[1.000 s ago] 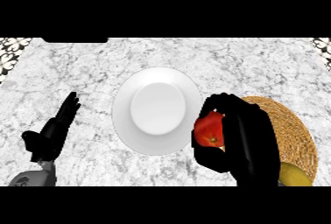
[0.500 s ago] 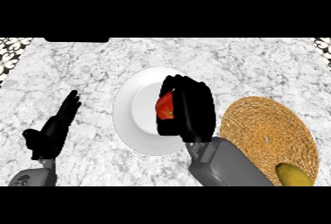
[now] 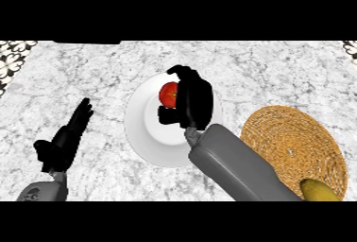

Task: Pick the tomato from the placemat and place it in the plate

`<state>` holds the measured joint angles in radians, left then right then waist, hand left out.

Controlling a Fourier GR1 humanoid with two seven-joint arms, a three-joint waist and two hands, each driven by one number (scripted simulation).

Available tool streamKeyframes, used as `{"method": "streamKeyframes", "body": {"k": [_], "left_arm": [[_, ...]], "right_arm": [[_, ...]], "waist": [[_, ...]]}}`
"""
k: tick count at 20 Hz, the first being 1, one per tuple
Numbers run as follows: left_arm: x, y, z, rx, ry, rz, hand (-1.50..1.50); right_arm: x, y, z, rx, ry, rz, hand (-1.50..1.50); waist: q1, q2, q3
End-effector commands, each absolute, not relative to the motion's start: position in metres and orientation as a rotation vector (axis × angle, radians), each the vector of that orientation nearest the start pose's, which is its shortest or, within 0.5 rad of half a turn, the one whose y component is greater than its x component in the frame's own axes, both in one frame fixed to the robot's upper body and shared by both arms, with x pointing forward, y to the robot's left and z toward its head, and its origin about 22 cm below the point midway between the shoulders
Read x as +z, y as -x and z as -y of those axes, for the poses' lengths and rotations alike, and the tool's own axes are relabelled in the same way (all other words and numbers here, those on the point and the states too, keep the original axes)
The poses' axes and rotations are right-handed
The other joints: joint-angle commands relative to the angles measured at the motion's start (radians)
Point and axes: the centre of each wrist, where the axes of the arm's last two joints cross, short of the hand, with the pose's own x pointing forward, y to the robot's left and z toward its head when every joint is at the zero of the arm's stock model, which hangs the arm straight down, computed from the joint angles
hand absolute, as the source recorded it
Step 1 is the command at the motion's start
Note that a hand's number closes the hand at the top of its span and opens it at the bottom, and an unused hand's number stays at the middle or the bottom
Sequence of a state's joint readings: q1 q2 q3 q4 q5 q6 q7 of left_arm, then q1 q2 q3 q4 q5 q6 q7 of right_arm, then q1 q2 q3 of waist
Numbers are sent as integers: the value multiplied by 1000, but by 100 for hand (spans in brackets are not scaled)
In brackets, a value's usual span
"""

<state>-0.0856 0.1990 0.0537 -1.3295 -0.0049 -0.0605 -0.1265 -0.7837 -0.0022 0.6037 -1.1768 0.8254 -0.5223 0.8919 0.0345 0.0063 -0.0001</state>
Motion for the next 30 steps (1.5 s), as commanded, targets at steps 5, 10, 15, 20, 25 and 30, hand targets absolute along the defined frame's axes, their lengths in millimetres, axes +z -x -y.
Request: {"method": "streamKeyframes", "body": {"k": [5, 10, 15, 20, 25, 30], "left_arm": [[-23, -253, -291, -181, -131, 1524, 0], [-23, -255, -295, -148, -137, 1524, 0], [-25, -252, -298, -156, -157, 1531, 0], [-23, -257, -286, -110, -162, 1530, 0], [-33, -236, -307, -144, -145, 1507, 0], [-22, -252, -295, -159, -146, 1508, 0]], "right_arm": [[90, -343, 7, 315, 770, 1530, -150], [80, -339, 33, 56, 696, 1641, -150], [93, -324, 68, -110, 537, 1660, -150], [71, -281, 130, -134, 502, 1709, -150], [40, -245, 183, -51, 460, 1734, -150], [19, -244, 235, -14, 414, 1762, -150]], "waist": [[9, 1, 0], [-21, 1, 1], [-35, -5, 2], [-47, -8, 2], [-39, -6, 2], [-36, -6, 1]]}}
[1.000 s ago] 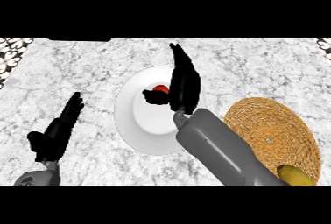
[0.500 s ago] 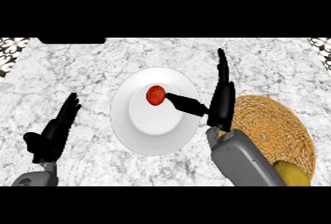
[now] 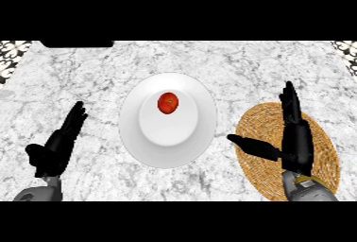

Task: Pick the tomato from the placemat and place it in the plate

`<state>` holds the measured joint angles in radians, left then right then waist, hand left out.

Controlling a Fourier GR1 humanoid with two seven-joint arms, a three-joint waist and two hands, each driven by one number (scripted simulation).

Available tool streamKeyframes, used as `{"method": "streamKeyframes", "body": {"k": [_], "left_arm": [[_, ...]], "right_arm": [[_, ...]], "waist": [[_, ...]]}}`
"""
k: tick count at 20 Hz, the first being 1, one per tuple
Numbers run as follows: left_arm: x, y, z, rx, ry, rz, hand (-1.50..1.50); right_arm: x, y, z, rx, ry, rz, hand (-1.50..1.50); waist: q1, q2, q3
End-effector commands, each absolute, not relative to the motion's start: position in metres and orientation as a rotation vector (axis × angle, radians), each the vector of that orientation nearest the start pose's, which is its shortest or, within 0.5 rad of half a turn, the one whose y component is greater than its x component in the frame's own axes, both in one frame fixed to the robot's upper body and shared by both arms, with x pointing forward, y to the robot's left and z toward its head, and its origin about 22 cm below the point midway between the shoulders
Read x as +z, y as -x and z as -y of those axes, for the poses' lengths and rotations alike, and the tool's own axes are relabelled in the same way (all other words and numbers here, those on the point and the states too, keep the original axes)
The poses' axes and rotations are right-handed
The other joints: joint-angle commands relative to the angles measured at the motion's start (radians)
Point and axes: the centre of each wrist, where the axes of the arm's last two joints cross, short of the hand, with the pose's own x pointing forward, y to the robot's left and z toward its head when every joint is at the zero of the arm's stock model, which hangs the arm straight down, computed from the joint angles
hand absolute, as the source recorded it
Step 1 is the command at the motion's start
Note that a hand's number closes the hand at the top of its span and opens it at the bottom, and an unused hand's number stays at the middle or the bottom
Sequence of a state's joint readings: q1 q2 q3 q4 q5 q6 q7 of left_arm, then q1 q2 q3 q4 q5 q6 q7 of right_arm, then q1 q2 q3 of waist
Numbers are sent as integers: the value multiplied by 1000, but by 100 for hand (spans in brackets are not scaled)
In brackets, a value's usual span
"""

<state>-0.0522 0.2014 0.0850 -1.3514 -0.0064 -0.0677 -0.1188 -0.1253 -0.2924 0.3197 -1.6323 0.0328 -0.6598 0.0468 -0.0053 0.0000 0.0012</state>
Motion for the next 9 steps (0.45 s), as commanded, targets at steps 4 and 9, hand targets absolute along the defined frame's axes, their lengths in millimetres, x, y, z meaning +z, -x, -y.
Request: {"method": "streamKeyframes", "body": {"k": [4, 9], "left_arm": [[-23, -258, -304, -143, -162, 1513, 0], [-25, -257, -325, -121, -167, 1518, 0]], "right_arm": [[-4, -248, 256, 16, 428, 1737, -150], [-4, -236, 268, 41, 469, 1788, -150]], "waist": [[5, 1, -1], [4, 0, -1]]}}
